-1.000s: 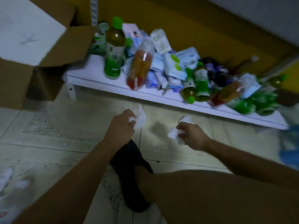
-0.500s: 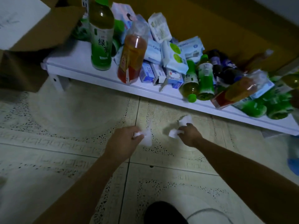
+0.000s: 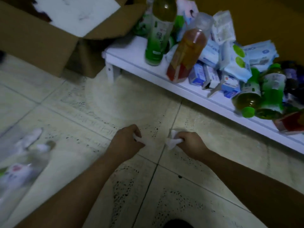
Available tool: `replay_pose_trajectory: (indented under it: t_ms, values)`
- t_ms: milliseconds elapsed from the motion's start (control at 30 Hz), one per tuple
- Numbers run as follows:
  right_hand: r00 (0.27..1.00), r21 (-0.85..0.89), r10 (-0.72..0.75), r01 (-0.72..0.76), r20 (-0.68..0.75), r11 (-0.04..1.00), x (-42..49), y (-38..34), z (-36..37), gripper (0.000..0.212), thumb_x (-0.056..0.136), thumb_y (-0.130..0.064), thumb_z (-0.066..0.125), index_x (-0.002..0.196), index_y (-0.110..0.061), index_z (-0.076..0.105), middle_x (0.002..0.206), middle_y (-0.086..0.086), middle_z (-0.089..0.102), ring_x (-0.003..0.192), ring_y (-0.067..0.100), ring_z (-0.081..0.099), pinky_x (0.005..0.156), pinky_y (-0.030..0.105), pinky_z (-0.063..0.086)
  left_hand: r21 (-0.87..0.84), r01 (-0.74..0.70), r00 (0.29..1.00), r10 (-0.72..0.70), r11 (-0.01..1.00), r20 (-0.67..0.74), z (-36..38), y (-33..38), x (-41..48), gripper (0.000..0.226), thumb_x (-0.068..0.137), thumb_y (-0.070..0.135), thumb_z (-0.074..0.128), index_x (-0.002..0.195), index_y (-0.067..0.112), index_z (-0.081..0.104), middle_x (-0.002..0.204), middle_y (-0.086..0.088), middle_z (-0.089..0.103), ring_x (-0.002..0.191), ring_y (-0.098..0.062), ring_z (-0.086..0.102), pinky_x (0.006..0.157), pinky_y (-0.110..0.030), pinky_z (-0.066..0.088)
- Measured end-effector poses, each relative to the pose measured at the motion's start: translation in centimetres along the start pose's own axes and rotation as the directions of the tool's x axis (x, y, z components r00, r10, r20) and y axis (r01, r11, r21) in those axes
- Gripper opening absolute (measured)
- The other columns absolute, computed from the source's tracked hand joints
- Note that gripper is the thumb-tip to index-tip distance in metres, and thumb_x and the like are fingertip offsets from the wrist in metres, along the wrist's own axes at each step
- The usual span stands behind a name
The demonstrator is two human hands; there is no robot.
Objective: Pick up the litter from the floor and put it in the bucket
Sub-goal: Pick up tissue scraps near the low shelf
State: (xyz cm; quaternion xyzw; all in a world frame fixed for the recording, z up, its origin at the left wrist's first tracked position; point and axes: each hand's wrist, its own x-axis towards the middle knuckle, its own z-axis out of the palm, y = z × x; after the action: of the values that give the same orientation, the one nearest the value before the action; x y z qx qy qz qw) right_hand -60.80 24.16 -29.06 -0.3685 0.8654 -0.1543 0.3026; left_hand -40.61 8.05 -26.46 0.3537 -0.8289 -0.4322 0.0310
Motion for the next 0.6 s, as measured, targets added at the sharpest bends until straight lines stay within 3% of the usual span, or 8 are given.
replay_pose_trajectory:
  t_ms: [33, 100, 133, 200, 267, 433, 500, 600]
  values:
    - [0.995, -0.002, -0.104, 0.104, 0.003, 0.995, 0.1, -2.5, 0.2, 0.021, 0.093, -0.009, 0.056, 0.109, -0.009, 0.07, 0.1, 0.004, 0.069, 0.091, 0.014, 0.065, 0.084, 0.029, 0.05, 0.005, 0.006, 0.999, -0.006, 1.0, -0.049, -1.3, -0.4, -0.5, 0.024, 0.077, 0.02, 0.074, 0.076, 0.017, 0.051, 0.066, 0.006, 0.05, 0.057, -0.011, 0.049, 0.041, -0.01, 0.03]
    - [0.967, 0.018, -0.254, 0.253, 0.005, 0.967, 0.1, -8.0, -0.3, 0.042, 0.09, -0.016, 0.063, 0.13, -0.009, 0.054, 0.116, 0.003, 0.063, 0.104, 0.015, 0.06, 0.091, 0.028, 0.047, 0.025, 0.007, 0.989, -0.003, 1.0, -0.148, -4.6, -0.8, -1.6, 0.021, 0.079, 0.016, 0.07, 0.075, 0.017, 0.049, 0.064, 0.009, 0.048, 0.056, -0.006, 0.045, 0.041, -0.011, 0.033]
    - [0.945, 0.027, -0.326, 0.326, 0.026, 0.945, -0.1, -10.6, -1.0, 0.039, 0.09, -0.019, 0.064, 0.127, -0.012, 0.056, 0.11, 0.0, 0.064, 0.098, 0.01, 0.061, 0.085, 0.024, 0.047, 0.046, 0.011, 0.981, -0.002, 0.999, -0.193, -6.6, -0.9, -2.4, 0.019, 0.079, 0.014, 0.067, 0.075, 0.017, 0.049, 0.065, 0.008, 0.048, 0.057, -0.005, 0.045, 0.042, -0.012, 0.033]
    - [0.895, -0.014, -0.446, 0.446, 0.027, 0.895, -0.4, -15.5, -2.5, 0.011, 0.088, -0.019, 0.065, 0.099, -0.02, 0.068, 0.082, -0.009, 0.066, 0.07, -0.005, 0.058, 0.064, 0.016, 0.043, 0.091, 0.019, 0.967, 0.005, 0.996, -0.256, -10.9, -0.7, -4.3, 0.016, 0.079, 0.01, 0.062, 0.075, 0.017, 0.048, 0.07, 0.003, 0.052, 0.061, -0.009, 0.046, 0.045, -0.013, 0.029]
    - [0.843, -0.024, -0.538, 0.538, 0.003, 0.843, -1.0, -20.7, -4.5, 0.008, 0.083, -0.015, 0.069, 0.08, -0.022, 0.066, 0.066, -0.014, 0.06, 0.059, -0.007, 0.055, 0.053, 0.01, 0.038, 0.128, 0.022, 0.956, 0.016, 0.992, -0.292, -15.4, -0.2, -6.5, 0.017, 0.079, 0.006, 0.055, 0.072, 0.02, 0.047, 0.075, -0.001, 0.056, 0.068, -0.016, 0.049, 0.051, -0.019, 0.034]
    - [0.707, -0.037, -0.705, 0.707, 0.056, 0.706, -4.2, -34.3, -7.9, 0.007, 0.085, -0.009, 0.065, 0.086, -0.011, 0.071, 0.077, -0.006, 0.064, 0.065, -0.001, 0.056, 0.053, 0.005, 0.041, 0.246, 0.109, 0.904, 0.007, 0.963, -0.428, -27.4, 1.8, -13.1, 0.009, 0.082, 0.012, 0.056, 0.081, 0.02, 0.055, 0.082, 0.0, 0.06, 0.077, -0.019, 0.056, 0.059, -0.027, 0.041]
    - [0.662, 0.007, -0.748, 0.749, 0.048, 0.663, -6.3, -39.5, -7.9, 0.009, 0.087, -0.016, 0.062, 0.082, -0.02, 0.068, 0.074, -0.002, 0.069, 0.062, 0.012, 0.064, 0.046, 0.015, 0.048, 0.247, 0.123, 0.864, 0.019, 0.961, -0.503, -31.9, 2.2, -17.0, 0.009, 0.084, 0.016, 0.057, 0.079, 0.023, 0.058, 0.081, 0.001, 0.063, 0.077, -0.017, 0.059, 0.064, -0.028, 0.044]
    - [0.568, 0.126, -0.821, 0.812, 0.053, 0.57, -9.8, -46.6, -5.5, 0.005, 0.084, -0.02, 0.065, 0.081, -0.024, 0.064, 0.071, 0.001, 0.07, 0.057, 0.016, 0.068, 0.049, 0.024, 0.057, 0.24, 0.211, 0.781, -0.015, 0.947, -0.624, -36.7, 1.3, -23.8, 0.011, 0.079, 0.015, 0.06, 0.085, 0.02, 0.067, 0.077, 0.001, 0.069, 0.073, -0.017, 0.064, 0.063, -0.027, 0.05]
